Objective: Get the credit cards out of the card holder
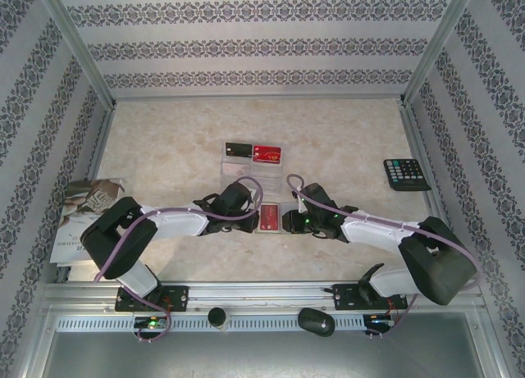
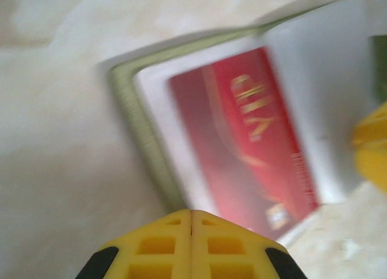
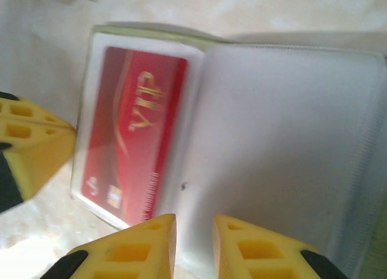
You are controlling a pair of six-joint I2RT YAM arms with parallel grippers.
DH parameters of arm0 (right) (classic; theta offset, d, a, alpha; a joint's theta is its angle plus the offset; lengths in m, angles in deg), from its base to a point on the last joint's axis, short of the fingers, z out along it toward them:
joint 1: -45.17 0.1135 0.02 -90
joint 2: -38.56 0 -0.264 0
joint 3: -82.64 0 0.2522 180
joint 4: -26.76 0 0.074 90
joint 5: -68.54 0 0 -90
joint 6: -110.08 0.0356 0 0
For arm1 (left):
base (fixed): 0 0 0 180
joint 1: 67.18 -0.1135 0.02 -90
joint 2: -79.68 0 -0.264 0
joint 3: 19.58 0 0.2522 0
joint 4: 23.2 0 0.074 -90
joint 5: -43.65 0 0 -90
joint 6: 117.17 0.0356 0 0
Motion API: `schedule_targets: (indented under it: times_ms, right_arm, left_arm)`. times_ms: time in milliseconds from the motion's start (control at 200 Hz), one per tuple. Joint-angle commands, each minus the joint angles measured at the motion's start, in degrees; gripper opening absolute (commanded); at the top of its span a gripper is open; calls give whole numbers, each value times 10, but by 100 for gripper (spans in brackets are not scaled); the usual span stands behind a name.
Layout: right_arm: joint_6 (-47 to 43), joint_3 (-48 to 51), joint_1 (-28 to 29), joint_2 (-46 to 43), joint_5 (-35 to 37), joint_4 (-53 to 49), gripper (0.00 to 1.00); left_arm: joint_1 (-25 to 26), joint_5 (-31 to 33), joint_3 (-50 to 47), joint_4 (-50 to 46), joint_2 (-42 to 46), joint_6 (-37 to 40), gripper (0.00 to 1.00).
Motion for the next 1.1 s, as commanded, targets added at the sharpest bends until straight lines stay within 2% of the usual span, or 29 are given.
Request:
schedule_targets:
  times_ms: [0, 170, 290, 375, 455, 610, 694, 869, 1099]
  right_arm:
    - [3, -2, 3, 11, 38, -23, 25]
    - [-10, -33, 13, -42, 40, -35, 30]
    - [-23, -65, 12, -77, 45, -60, 31]
    - [-29, -76, 7, -79, 28, -51, 31]
    - [-31, -83, 2, -61, -3, -27, 31]
    - [0, -91, -16, 0, -64, 40, 29]
    - [4, -99, -17, 29, -72, 50, 29]
    - [13, -95, -18, 54, -66, 47, 28]
    - [16, -96, -18, 78, -61, 43, 26]
  left_arm:
    - [-6, -11, -9, 42, -22, -18, 1]
    - [-6, -17, -19, 54, -20, -23, 1]
    - [-5, 8, -18, 20, 31, -13, 2]
    - [-6, 38, -12, -7, 85, 3, 8]
    - [-6, 31, 2, -11, 109, 24, 14]
    - [-2, -28, 36, 38, 59, 27, 14]
    - [3, -45, 41, 62, 25, 15, 14]
    - [7, -35, 29, 65, -17, 3, 8]
    - [6, -23, 10, 60, -33, -1, 5]
